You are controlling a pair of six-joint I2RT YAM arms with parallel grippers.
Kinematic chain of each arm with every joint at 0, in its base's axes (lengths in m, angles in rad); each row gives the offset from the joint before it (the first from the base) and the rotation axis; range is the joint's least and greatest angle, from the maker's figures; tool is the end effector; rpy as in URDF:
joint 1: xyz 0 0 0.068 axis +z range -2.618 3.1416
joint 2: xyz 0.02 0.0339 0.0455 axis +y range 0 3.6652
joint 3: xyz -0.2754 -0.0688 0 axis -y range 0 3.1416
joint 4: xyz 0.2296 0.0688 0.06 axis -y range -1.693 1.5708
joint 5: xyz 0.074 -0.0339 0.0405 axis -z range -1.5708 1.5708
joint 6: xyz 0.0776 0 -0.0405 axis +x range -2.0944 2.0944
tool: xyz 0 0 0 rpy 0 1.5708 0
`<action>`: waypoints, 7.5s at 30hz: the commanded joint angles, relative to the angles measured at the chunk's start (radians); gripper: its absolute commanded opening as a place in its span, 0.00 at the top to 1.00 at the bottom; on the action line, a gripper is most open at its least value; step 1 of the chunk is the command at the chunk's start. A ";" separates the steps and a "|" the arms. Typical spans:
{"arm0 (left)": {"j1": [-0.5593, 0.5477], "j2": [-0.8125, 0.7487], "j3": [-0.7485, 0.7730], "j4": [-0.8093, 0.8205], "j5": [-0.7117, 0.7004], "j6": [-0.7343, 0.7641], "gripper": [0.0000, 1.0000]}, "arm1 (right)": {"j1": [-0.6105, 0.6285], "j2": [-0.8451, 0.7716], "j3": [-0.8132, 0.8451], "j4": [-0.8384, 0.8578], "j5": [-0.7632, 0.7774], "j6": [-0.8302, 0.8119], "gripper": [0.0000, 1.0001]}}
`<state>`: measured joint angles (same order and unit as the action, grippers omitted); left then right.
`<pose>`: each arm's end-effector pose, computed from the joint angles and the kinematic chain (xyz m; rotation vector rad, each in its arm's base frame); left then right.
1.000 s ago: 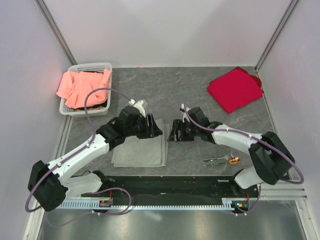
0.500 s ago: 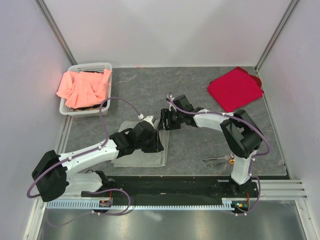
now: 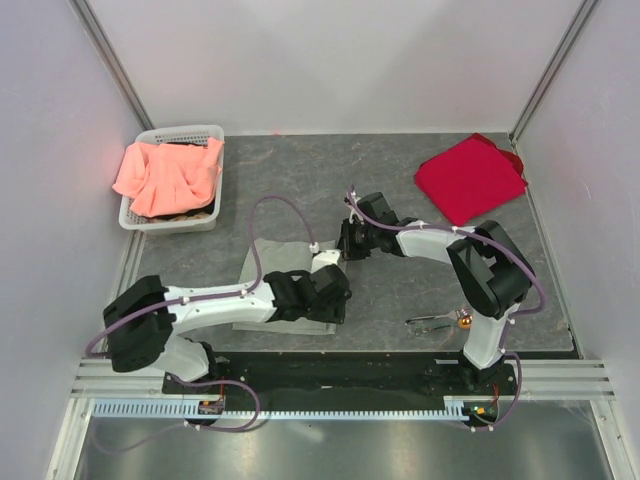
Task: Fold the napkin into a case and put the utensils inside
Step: Smooth out the upper triangle-folded napkin at the center of the board.
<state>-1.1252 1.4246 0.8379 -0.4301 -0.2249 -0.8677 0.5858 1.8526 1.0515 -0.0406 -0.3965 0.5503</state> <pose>0.1376 -0.2479 0.1816 0.2528 2.6074 -0.4643 0.3138 0.2442 0.1463 -0.2423 2.5626 0.9615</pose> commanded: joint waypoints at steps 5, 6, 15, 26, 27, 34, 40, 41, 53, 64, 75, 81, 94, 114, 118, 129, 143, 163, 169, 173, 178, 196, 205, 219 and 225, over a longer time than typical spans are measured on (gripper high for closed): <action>-0.096 0.149 0.176 -0.142 -0.247 -0.050 0.35 | -0.037 -0.056 -0.079 0.090 -0.054 0.010 0.87; -0.111 0.152 0.182 -0.154 -0.258 -0.053 0.35 | -0.043 -0.059 -0.087 0.100 -0.057 0.011 0.86; -0.169 0.192 0.184 -0.197 -0.283 -0.090 0.33 | -0.064 -0.056 -0.099 0.133 -0.093 0.025 0.82; -0.193 0.237 0.153 -0.210 -0.283 -0.108 0.59 | -0.075 -0.059 -0.094 0.140 -0.099 0.046 0.82; -0.196 0.241 0.144 -0.213 -0.286 -0.111 0.65 | -0.076 -0.058 -0.094 0.140 -0.099 0.049 0.83; -0.257 0.258 0.133 -0.229 -0.306 -0.163 0.96 | -0.089 -0.056 -0.091 0.094 -0.058 0.030 0.99; -0.286 0.277 0.141 -0.229 -0.292 -0.186 0.98 | -0.089 -0.075 -0.087 -0.038 0.077 -0.046 0.99; -0.286 0.270 0.139 -0.228 -0.291 -0.185 0.98 | -0.089 -0.087 -0.093 -0.059 0.094 -0.050 0.98; -0.266 -0.019 0.156 -0.228 -0.232 -0.136 0.56 | -0.089 -0.211 -0.085 -0.177 0.169 -0.061 0.35; -0.046 -0.329 0.032 -0.147 -0.108 -0.073 0.56 | -0.070 -0.150 -0.104 -0.087 0.159 0.071 0.49; 0.284 -0.385 -0.033 0.022 0.167 0.016 0.56 | -0.053 -0.040 -0.052 -0.047 0.168 0.091 0.46; 0.398 -0.355 -0.010 0.054 0.212 0.053 0.55 | -0.053 0.020 0.028 -0.080 0.197 0.022 0.65; 0.639 -0.040 0.116 0.183 0.371 0.104 0.60 | -0.052 -0.105 0.030 -0.136 0.249 -0.090 1.00; 0.774 0.430 0.343 0.149 0.198 0.231 0.80 | -0.053 0.005 0.093 -0.191 0.441 -0.250 0.59; 0.772 0.358 0.339 0.129 0.194 0.277 0.76 | -0.050 -0.036 0.133 -0.278 0.482 -0.259 0.42; 0.771 0.056 0.095 0.158 0.297 0.208 0.69 | 0.080 -0.314 -0.073 -0.179 0.125 -0.041 0.41; 0.705 -0.061 -0.048 0.221 0.421 0.165 0.68 | 0.123 -0.483 -0.429 -0.104 0.018 -0.001 0.77; 0.036 0.106 0.111 0.067 0.007 0.055 0.49 | 0.049 -0.661 -0.637 0.028 0.082 0.244 0.82; -0.022 0.230 0.196 0.033 -0.019 0.053 0.49 | 0.040 -0.684 -0.709 0.110 0.039 0.273 0.87; -0.038 0.273 0.227 0.015 -0.030 0.041 0.50 | 0.040 -0.670 -0.734 0.168 0.015 0.287 0.89; -0.047 0.293 0.251 -0.025 -0.063 0.032 0.52 | 0.042 -0.653 -0.760 0.217 -0.015 0.300 0.90; -0.056 0.323 0.265 -0.015 -0.034 0.026 0.67 | 0.040 -0.576 -0.768 0.311 -0.048 0.306 0.84; -0.056 0.281 0.265 -0.010 -0.031 0.024 0.90 | 0.042 -0.494 -0.765 0.393 -0.088 0.321 0.81; -0.058 0.264 0.260 -0.009 -0.007 0.025 0.92 | 0.034 -0.555 -0.717 0.286 -0.030 0.287 0.68; -0.059 0.243 0.267 -0.010 -0.008 0.024 0.92 | 0.071 -0.466 -0.731 0.389 -0.051 0.319 0.82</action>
<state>-1.1744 1.7287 1.0706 -0.4557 -0.2325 -0.8181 0.6277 1.3609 0.3103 0.2810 -0.4530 0.8661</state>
